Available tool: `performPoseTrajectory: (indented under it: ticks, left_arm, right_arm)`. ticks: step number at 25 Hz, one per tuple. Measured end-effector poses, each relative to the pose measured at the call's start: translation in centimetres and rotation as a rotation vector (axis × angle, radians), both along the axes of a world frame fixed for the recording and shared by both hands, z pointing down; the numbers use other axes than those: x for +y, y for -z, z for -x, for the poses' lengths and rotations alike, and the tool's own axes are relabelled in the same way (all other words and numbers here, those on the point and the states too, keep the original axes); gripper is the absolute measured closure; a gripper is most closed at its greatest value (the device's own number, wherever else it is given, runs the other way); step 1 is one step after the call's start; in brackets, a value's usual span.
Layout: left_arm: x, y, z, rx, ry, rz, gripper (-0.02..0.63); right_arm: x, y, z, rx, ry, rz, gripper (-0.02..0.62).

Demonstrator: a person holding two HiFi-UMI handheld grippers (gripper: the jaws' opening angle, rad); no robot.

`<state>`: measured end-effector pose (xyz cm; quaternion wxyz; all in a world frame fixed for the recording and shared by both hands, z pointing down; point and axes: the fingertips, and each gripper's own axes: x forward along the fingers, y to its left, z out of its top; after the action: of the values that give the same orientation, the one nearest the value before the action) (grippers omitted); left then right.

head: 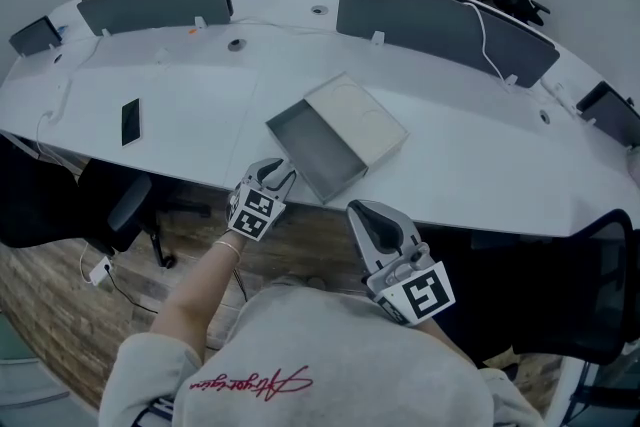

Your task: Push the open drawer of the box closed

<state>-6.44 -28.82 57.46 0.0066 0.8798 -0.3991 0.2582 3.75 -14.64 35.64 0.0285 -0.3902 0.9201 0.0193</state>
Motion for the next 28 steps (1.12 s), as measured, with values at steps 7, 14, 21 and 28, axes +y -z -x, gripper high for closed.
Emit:
performPoseTrajectory:
  ticks: [7, 14, 21, 28]
  left_arm:
    - [-0.4, -0.2, -0.6, -0.015, -0.033, 0.01, 0.454]
    - [-0.3, -0.5, -0.8, -0.043, -0.085, 0.03, 0.517]
    - [-0.3, -0.6, -0.7, -0.023, -0.09, 0.091, 0.517]
    - [-0.4, 1.1, -2.8, 0.072, -0.065, 0.109, 0.518]
  right_arm:
    - [-0.1, 0.0, -0.3, -0.004, -0.014, 0.0, 0.577]
    - [-0.1, 0.1, -0.7, -0.009, -0.031, 0.0, 0.577]
    - [-0.1, 0.3, -0.6, -0.018, -0.027, -0.002, 0.577]
    - [0.1, 0.2, -0.8, -0.023, -0.029, 0.009, 0.577]
